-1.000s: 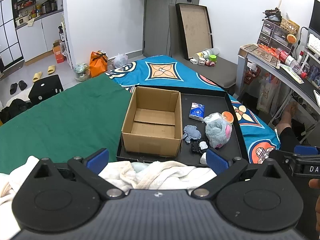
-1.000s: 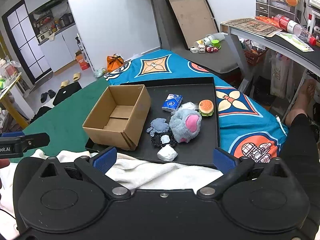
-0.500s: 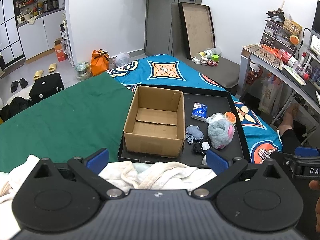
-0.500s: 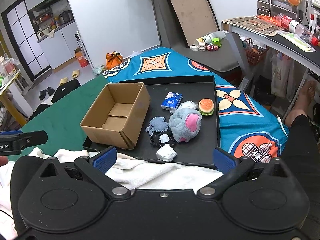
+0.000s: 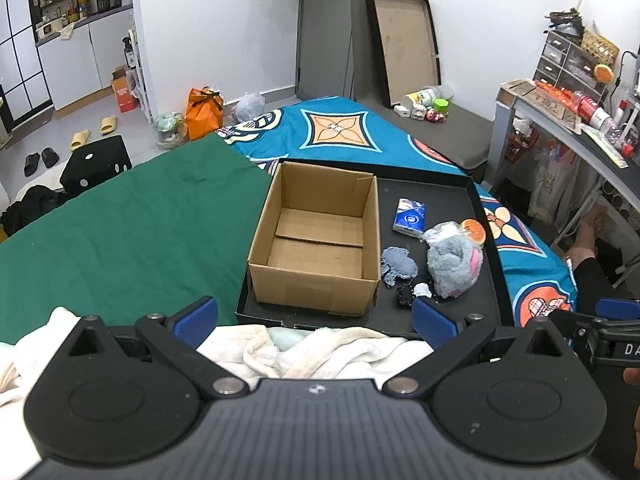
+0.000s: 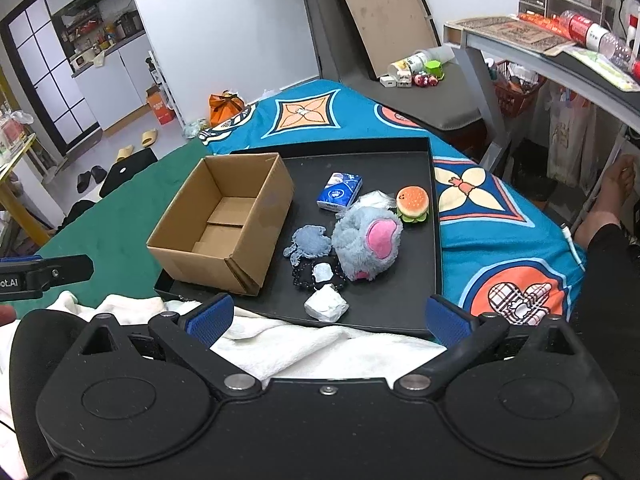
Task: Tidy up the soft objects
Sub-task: 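Reach the right tool toward the grey plush toy and close on it, then carry the grey plush with the right tool into the cardboard box and release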
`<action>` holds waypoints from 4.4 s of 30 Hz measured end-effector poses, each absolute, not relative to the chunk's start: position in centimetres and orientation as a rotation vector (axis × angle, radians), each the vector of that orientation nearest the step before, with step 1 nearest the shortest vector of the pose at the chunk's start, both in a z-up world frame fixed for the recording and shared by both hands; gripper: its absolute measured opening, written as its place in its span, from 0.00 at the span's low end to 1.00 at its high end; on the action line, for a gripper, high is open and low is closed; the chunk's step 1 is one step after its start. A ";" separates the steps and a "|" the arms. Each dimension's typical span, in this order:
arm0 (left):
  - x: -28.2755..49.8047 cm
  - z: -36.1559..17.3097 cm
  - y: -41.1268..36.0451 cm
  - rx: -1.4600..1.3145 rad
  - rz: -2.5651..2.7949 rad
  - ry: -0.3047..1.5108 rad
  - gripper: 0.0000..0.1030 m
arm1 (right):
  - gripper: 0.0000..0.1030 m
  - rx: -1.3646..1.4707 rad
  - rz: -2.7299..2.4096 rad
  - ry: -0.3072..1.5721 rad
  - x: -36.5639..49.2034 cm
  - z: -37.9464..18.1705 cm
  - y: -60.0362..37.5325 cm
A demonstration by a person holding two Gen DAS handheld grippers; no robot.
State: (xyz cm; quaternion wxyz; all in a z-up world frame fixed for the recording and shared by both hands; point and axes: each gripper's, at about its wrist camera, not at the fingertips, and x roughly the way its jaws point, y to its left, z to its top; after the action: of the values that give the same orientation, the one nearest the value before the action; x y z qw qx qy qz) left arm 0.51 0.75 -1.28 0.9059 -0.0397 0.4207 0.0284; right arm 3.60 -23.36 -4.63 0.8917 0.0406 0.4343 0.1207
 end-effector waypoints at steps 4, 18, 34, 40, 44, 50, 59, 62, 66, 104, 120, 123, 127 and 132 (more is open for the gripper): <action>1.4 -2.1 0.8 -0.082 0.063 0.884 0.99 | 1.00 0.094 0.263 0.918 4.4 -5.6 -23.7; 5.2 -5.5 1.9 -0.089 0.077 0.958 0.98 | 0.97 0.161 0.272 0.953 8.2 -8.9 -24.9; 9.9 -8.7 3.8 -0.079 0.125 1.006 0.82 | 0.89 0.232 0.247 0.963 13.3 -12.5 -25.0; 11.6 -10.1 5.0 -0.087 0.161 1.015 0.68 | 0.89 0.269 0.214 0.973 15.3 -14.4 -25.1; 12.4 -11.0 5.6 -0.090 0.170 1.023 0.62 | 0.90 0.287 0.188 0.980 16.5 -15.8 -25.1; 13.9 -12.5 5.8 -0.076 0.183 1.039 0.59 | 0.90 0.311 0.174 0.934 17.3 -17.5 -25.4; 15.9 -14.5 5.4 -0.014 0.193 1.084 0.48 | 0.92 0.405 0.165 0.970 18.3 -19.8 -25.9; 16.4 -15.0 5.7 -0.019 0.209 1.096 0.44 | 0.92 0.432 0.145 0.982 18.7 -20.6 -26.1; 16.6 -15.7 5.9 -0.018 0.212 1.115 0.37 | 0.91 0.426 0.137 0.980 19.0 -21.1 -25.8; 15.1 -15.3 6.2 -0.013 0.101 1.075 0.09 | 0.48 0.387 0.297 0.759 16.6 -13.2 -20.9; 15.2 -15.9 6.6 -0.024 0.078 1.104 0.09 | 0.48 0.325 0.392 0.719 17.8 -11.9 -14.9; 15.2 -16.2 7.0 -0.033 0.071 1.107 0.08 | 0.48 0.308 0.400 0.713 18.4 -12.0 -13.6; 15.3 -16.1 7.8 -0.063 0.073 1.103 0.09 | 0.49 0.295 0.421 0.698 19.1 -12.0 -12.0; 15.6 -16.1 8.1 -0.059 0.065 1.112 0.09 | 0.63 0.256 0.411 0.695 19.1 -12.5 -10.7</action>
State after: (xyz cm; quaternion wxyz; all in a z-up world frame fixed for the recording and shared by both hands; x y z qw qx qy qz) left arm 15.57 8.06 -16.08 0.8484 -0.0279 0.5277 0.0307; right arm 19.05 -10.69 -12.47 0.9117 0.1242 0.3370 0.1994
